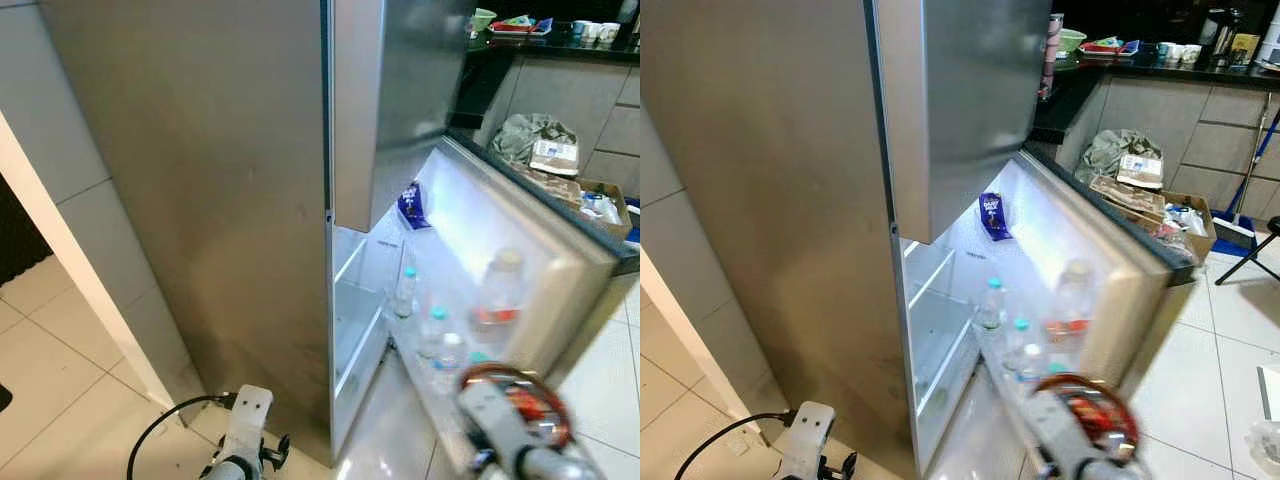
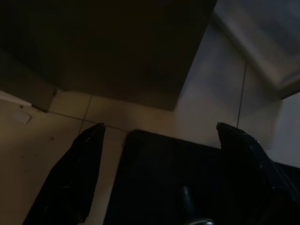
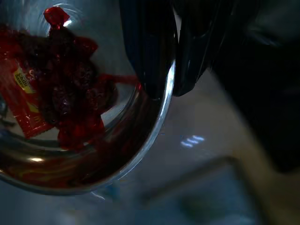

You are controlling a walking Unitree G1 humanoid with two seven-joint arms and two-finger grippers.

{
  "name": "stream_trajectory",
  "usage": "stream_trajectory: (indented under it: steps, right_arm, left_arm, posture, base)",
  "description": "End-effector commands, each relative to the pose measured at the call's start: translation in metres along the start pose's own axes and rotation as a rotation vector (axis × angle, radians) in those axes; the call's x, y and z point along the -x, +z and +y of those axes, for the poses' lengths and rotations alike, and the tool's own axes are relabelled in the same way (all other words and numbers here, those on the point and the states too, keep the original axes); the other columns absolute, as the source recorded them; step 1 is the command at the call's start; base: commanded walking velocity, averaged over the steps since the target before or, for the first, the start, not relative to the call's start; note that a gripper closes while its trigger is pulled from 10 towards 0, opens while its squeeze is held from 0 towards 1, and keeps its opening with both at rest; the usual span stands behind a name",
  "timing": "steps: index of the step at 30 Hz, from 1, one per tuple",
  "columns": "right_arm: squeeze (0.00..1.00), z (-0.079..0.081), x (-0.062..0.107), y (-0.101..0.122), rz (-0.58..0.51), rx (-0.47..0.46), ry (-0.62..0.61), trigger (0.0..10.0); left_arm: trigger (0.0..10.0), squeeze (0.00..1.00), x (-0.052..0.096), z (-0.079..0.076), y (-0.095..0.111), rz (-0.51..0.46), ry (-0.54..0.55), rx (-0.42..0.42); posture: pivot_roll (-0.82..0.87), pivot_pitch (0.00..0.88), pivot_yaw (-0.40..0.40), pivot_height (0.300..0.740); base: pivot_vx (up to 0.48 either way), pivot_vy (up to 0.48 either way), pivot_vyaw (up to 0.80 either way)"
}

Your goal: Restocking fridge

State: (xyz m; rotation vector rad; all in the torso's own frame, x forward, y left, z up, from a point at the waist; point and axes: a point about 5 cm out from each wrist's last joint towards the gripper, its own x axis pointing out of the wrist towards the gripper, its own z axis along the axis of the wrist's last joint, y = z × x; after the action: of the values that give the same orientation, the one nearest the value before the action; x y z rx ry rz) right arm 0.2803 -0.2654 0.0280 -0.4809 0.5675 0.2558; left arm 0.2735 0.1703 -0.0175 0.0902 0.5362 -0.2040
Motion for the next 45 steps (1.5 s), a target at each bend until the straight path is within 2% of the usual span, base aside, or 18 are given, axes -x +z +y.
stream_trajectory:
  steps: [1, 4, 7, 8, 9, 10, 11, 15, 16, 21, 24, 25, 27, 32, 35, 40, 43, 45]
  right_arm:
    - [0.0, -0.004, 0.001, -0.002, -0.014, -0.016, -0.035, 10.0]
    - [0.0, -0.009, 0.006, -0.012, 0.008, -0.042, -0.063, 10.0]
    - [0.0, 0.0, 0.006, -0.018, 0.002, -0.06, -0.042, 10.0]
    - [0.0, 0.008, 0.004, -0.02, -0.003, -0.065, -0.022, 10.0]
    - [0.0, 0.027, 0.001, -0.024, -0.008, -0.076, 0.013, 10.0]
    - [0.0, 0.027, 0.001, -0.024, -0.008, -0.076, 0.013, 10.0]
    - [0.0, 0.041, -0.001, -0.026, -0.011, -0.091, 0.036, 10.0]
    - [0.0, 0.056, -0.003, -0.029, -0.013, -0.135, 0.036, 10.0]
    - [0.0, 0.056, -0.003, -0.029, -0.013, -0.135, 0.036, 10.0]
    - [0.0, 0.062, -0.007, -0.026, -0.047, -0.255, -0.025, 10.0]
    - [0.0, 0.067, -0.008, -0.023, -0.075, -0.243, 0.001, 10.0]
    - [0.0, 0.069, -0.008, -0.022, -0.084, -0.247, 0.01, 10.0]
    - [0.0, 0.072, -0.008, -0.021, -0.094, -0.264, 0.017, 10.0]
    - [0.0, 0.075, -0.01, -0.023, -0.075, -0.302, 0.011, 10.0]
    - [0.0, 0.078, -0.012, -0.024, -0.057, -0.377, 0.003, 10.0]
    - [0.0, 0.079, -0.012, -0.024, -0.056, -0.385, 0.002, 10.0]
    - [0.0, 0.085, -0.016, -0.019, -0.053, -0.384, 0.031, 10.0]
    - [0.0, 0.087, -0.016, -0.019, -0.048, -0.385, 0.038, 10.0]
  left_arm:
    - [10.0, 0.0, -0.001, -0.004, -0.002, 0.016, -0.012, -0.001]
    - [10.0, 0.0, -0.002, -0.005, -0.001, 0.014, -0.014, -0.002]
    - [10.0, 0.0, -0.002, -0.006, 0.0, 0.014, -0.018, -0.006]
    - [10.0, 0.0, -0.002, -0.006, 0.0, 0.014, -0.02, -0.008]
    - [10.0, 0.0, -0.002, -0.008, 0.0, 0.014, -0.026, -0.016]
    - [10.0, 0.0, -0.002, -0.008, 0.0, 0.014, -0.026, -0.016]
    - [10.0, 0.0, -0.003, -0.008, 0.0, 0.015, -0.026, -0.017]
    - [10.0, 0.0, -0.002, -0.006, -0.001, 0.022, -0.01, -0.001]
    - [10.0, 0.0, -0.002, -0.006, -0.001, 0.022, -0.01, -0.001]
    - [10.0, 0.0, 0.0, 0.001, -0.004, 0.026, 0.039, 0.06]
    - [10.0, 0.0, 0.001, 0.003, -0.006, 0.033, 0.051, 0.085]
    - [10.0, 0.0, 0.001, 0.003, -0.01, 0.066, 0.052, 0.102]
    - [10.0, 0.0, 0.002, 0.004, -0.016, 0.114, 0.061, 0.099]
    - [10.0, 0.0, 0.005, 0.005, -0.024, 0.162, 0.078, 0.095]
    - [10.0, 0.0, 0.007, 0.007, -0.029, 0.188, 0.099, 0.062]
    - [10.0, 0.0, 0.007, 0.008, -0.029, 0.193, 0.105, 0.063]
    - [10.0, 0.0, 0.008, 0.014, -0.029, 0.198, 0.129, 0.118]
    - [10.0, 0.0, 0.008, 0.015, -0.026, 0.183, 0.124, 0.107]
  posture:
    - [-0.17, 0.091, 0.037, 0.74]
    - [-0.18, 0.094, 0.041, 0.74]
    - [-0.18, 0.093, 0.047, 0.74]
    - [-0.18, 0.091, 0.049, 0.74]
    - [-0.18, 0.089, 0.051, 0.74]
    - [-0.18, 0.089, 0.051, 0.74]
    - [-0.17, 0.086, 0.051, 0.74]
    - [-0.17, 0.08, 0.054, 0.74]
    - [-0.17, 0.08, 0.054, 0.74]
    - [-0.16, 0.073, 0.059, 0.74]
    - [-0.16, 0.076, 0.064, 0.74]
    - [-0.16, 0.077, 0.061, 0.74]
    - [-0.15, 0.079, 0.064, 0.74]
    - [-0.15, 0.081, 0.069, 0.74]
    - [-0.13, 0.081, 0.054, 0.74]
    - [-0.13, 0.081, 0.054, 0.74]
    - [-0.12, 0.075, 0.027, 0.74]
    - [-0.12, 0.082, 0.034, 0.74]
  base:
    - [0.0, 0.0, 0.0]
    - [0.0, 0.0, 0.0]
    - [0.0, 0.0, 0.0]
    - [0.0, 0.0, 0.0]
    - [0.0, 0.0, 0.0]
    - [0.0, 0.0, 0.0]
    - [0.0, 0.0, 0.0]
    - [0.0, 0.0, 0.0]
    - [0.0, 0.0, 0.0]
    - [0.0, 0.0, 0.0]
    - [0.0, 0.0, 0.0]
    - [0.0, 0.0, 0.0]
    - [0.0, 0.0, 0.0]
    - [0.0, 0.0, 0.0]
    - [0.0, 0.0, 0.0]
    - [0.0, 0.0, 0.0]
    - [0.0, 0.0, 0.0]
    - [0.0, 0.0, 0.0]
